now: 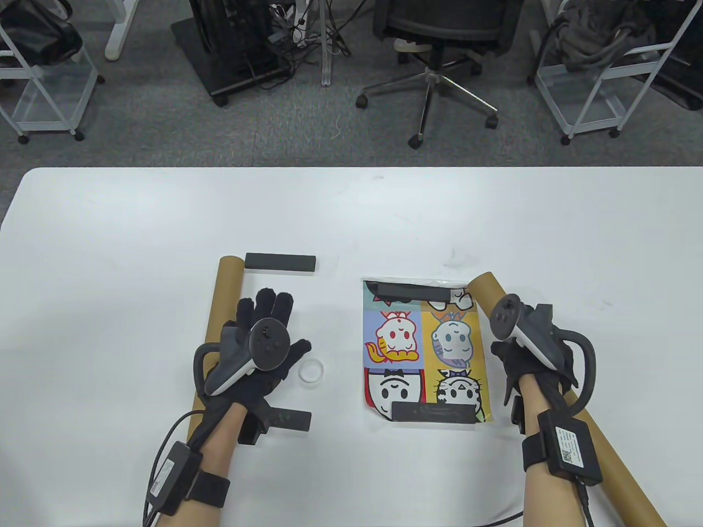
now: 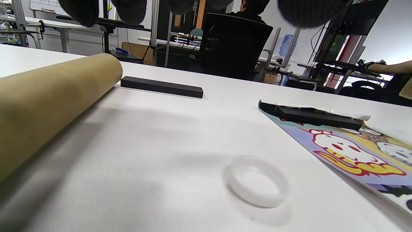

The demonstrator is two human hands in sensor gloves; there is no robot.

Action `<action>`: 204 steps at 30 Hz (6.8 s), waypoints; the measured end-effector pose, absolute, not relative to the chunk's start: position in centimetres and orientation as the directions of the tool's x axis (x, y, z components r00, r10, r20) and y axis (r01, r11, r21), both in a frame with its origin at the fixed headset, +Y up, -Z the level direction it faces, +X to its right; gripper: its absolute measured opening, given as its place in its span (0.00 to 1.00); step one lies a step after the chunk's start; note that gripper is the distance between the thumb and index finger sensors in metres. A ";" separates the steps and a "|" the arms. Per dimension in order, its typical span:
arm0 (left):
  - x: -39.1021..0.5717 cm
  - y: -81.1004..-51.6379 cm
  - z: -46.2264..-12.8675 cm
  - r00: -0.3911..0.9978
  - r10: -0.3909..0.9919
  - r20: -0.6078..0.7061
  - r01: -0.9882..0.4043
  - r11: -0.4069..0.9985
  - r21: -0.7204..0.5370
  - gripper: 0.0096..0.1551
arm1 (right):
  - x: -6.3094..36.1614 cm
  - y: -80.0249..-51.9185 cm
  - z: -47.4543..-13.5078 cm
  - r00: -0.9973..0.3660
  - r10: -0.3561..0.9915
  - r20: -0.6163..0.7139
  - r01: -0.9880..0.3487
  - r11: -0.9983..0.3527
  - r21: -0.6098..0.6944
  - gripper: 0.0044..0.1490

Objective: Roll up posters and store in mailing tubes

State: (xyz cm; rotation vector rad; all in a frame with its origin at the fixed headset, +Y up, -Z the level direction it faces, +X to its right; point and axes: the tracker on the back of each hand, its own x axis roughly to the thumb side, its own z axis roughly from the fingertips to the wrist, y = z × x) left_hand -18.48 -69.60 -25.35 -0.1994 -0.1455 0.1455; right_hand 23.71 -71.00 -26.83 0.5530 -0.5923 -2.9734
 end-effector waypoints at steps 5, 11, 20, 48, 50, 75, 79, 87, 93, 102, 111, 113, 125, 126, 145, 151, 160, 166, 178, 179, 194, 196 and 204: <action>-18.6 -69.8 -25.5 0.979 0.162 0.124 -0.132 0.966 -0.221 0.51 | 24.9 -72.5 -26.6 -0.914 -0.150 -0.377 -0.028 -0.904 0.427 0.56; -18.9 -69.8 -25.5 0.981 0.152 0.117 -0.124 0.967 -0.221 0.51 | 25.3 -73.4 -26.9 -0.909 -0.168 -0.382 -0.028 -0.889 0.458 0.55; -18.7 -69.9 -25.6 0.983 0.136 0.122 -0.105 0.967 -0.234 0.51 | 26.8 -75.1 -26.6 -0.886 -0.213 -0.411 -0.006 -0.883 0.470 0.56; -18.7 -69.8 -25.7 0.985 0.125 0.117 -0.094 0.967 -0.238 0.52 | 20.9 -70.8 -28.7 -0.942 -0.209 -0.264 0.101 -0.923 0.372 0.61; -18.7 -69.8 -25.7 0.986 0.124 0.115 -0.093 0.966 -0.241 0.52 | 19.0 -70.3 -29.5 -0.954 -0.216 -0.210 0.134 -0.929 0.345 0.60; -18.7 -69.5 -25.5 0.992 0.050 0.112 -0.024 0.973 -0.228 0.51 | 7.8 -74.9 -36.4 -0.978 -0.183 0.104 0.208 -0.915 0.345 0.46; -18.6 -69.6 -25.5 0.993 0.043 0.111 -0.016 0.972 -0.236 0.50 | 7.9 -75.2 -37.2 -0.984 -0.156 0.084 0.176 -0.917 0.357 0.46; -18.7 -70.0 -25.7 0.994 0.035 0.101 -0.007 0.964 -0.265 0.49 | 7.8 -76.1 -38.7 -0.973 -0.215 0.086 0.232 -0.902 0.364 0.43; -18.7 -69.8 -25.6 0.995 0.030 0.096 -0.003 0.964 -0.266 0.49 | 8.1 -76.4 -38.7 -0.973 -0.218 0.076 0.230 -0.935 0.270 0.39; -18.8 -70.0 -25.7 0.995 0.036 0.097 -0.007 0.958 -0.287 0.49 | 8.0 -76.6 -38.5 -0.961 -0.239 0.142 0.267 -0.936 0.230 0.40; -18.8 -70.0 -25.8 0.994 0.028 0.102 0.002 0.959 -0.283 0.49 | 7.3 -74.1 -37.7 -0.936 -0.307 0.174 0.335 -0.927 0.168 0.42; -18.7 -70.0 -25.8 0.994 0.023 0.105 0.008 0.959 -0.284 0.49 | 7.2 -72.5 -37.6 -0.942 -0.291 0.166 0.315 -0.939 0.141 0.42; -18.6 -70.1 -25.7 0.993 0.019 0.114 0.014 0.959 -0.283 0.48 | 8.0 -70.8 -37.3 -0.935 -0.333 0.122 0.349 -0.925 0.151 0.42; -18.6 -70.1 -25.7 0.993 0.020 0.114 0.014 0.959 -0.284 0.48 | 8.2 -71.3 -37.4 -0.932 -0.340 0.123 0.357 -0.920 0.163 0.42; -19.1 -70.3 -25.9 0.995 0.023 0.098 0.007 0.955 -0.296 0.48 | 9.4 -73.4 -37.0 -0.961 -0.242 0.134 0.270 -0.927 0.259 0.42; -18.6 -70.4 -26.0 0.993 0.017 0.118 0.019 0.953 -0.303 0.48 | 10.8 -69.3 -34.8 -0.995 0.035 0.097 0.001 -0.935 0.355 0.42; -17.6 -70.4 -25.6 0.989 0.009 0.150 0.038 0.952 -0.305 0.48 | 11.7 -66.7 -28.3 -0.957 0.263 0.119 -0.163 -0.833 0.529 0.35; -17.2 -70.2 -25.4 0.986 0.024 0.163 0.020 0.965 -0.263 0.47 | 11.2 -65.7 -24.5 -0.956 0.236 0.177 -0.110 -0.843 0.526 0.33; -17.3 -70.3 -25.4 0.987 0.022 0.161 0.023 0.961 -0.274 0.46 | 9.4 -68.1 -20.1 -0.968 0.118 0.222 0.069 -0.722 0.688 0.33; -17.3 -70.3 -25.4 0.987 0.023 0.162 0.023 0.961 -0.275 0.46 | 9.1 -68.7 -20.1 -0.966 0.103 0.237 0.093 -0.717 0.691 0.33; -17.6 -70.5 -25.7 0.988 0.030 0.151 0.016 0.956 -0.293 0.46 | 7.8 -73.7 -19.4 -0.859 -0.247 0.449 0.467 -0.737 0.488 0.56; -17.7 -70.7 -25.8 0.988 0.030 0.149 0.017 0.952 -0.305 0.46 | 7.6 -74.2 -19.0 -0.825 -0.309 0.474 0.514 -0.759 0.400 0.58; -17.8 -70.7 -25.8 0.989 0.026 0.145 0.020 0.951 -0.308 0.47 | 7.5 -74.2 -19.3 -0.790 -0.348 0.504 0.506 -0.835 0.217 0.44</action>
